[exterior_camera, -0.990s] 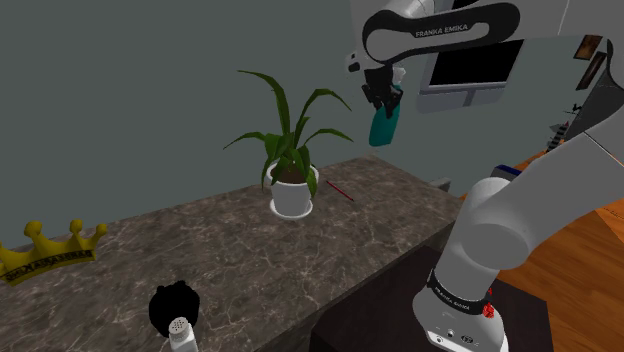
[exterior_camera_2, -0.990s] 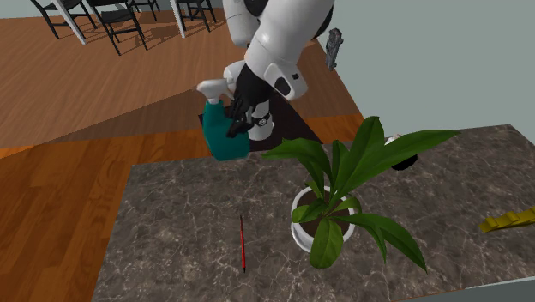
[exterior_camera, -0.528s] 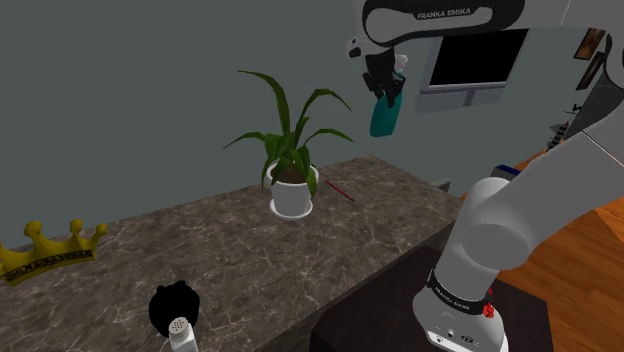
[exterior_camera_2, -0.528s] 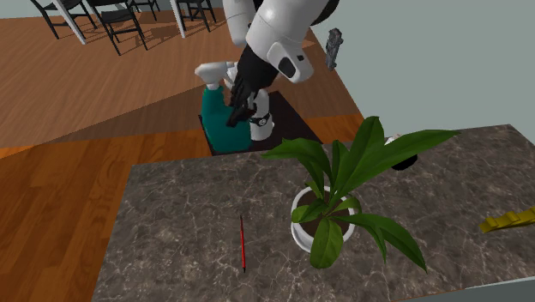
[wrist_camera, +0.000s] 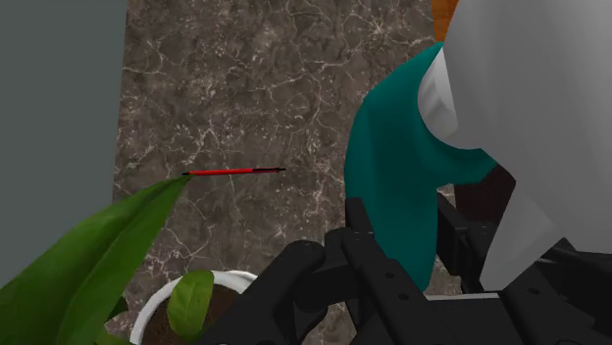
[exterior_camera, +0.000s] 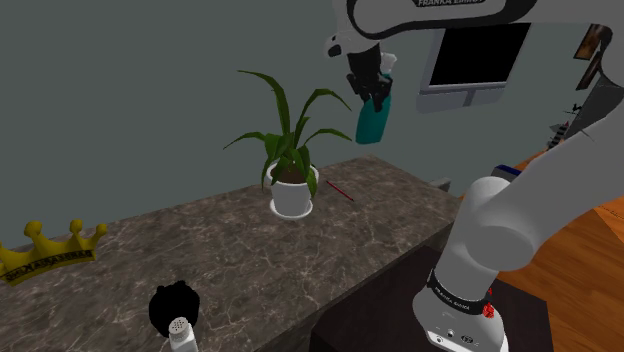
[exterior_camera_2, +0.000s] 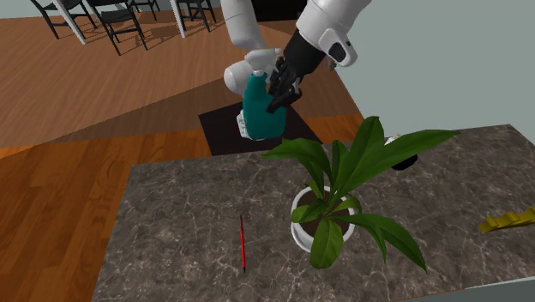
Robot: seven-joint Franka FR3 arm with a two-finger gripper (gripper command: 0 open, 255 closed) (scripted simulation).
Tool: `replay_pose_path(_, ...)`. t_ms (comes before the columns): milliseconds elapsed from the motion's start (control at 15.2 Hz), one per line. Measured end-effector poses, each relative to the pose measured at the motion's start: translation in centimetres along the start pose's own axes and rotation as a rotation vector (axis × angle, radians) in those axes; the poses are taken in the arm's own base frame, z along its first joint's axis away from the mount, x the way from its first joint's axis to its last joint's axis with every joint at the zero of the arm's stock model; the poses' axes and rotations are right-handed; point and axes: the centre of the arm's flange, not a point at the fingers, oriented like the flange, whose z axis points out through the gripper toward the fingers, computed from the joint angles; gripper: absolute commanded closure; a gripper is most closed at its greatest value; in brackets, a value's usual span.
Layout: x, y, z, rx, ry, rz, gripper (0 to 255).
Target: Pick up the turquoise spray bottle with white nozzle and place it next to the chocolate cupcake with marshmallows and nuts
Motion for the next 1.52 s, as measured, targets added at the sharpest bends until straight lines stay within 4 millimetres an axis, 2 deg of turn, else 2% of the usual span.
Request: replay_pose_path(1518, 25.1, -9.2, -14.4, 0.000, 0.000, 0.000, 255)
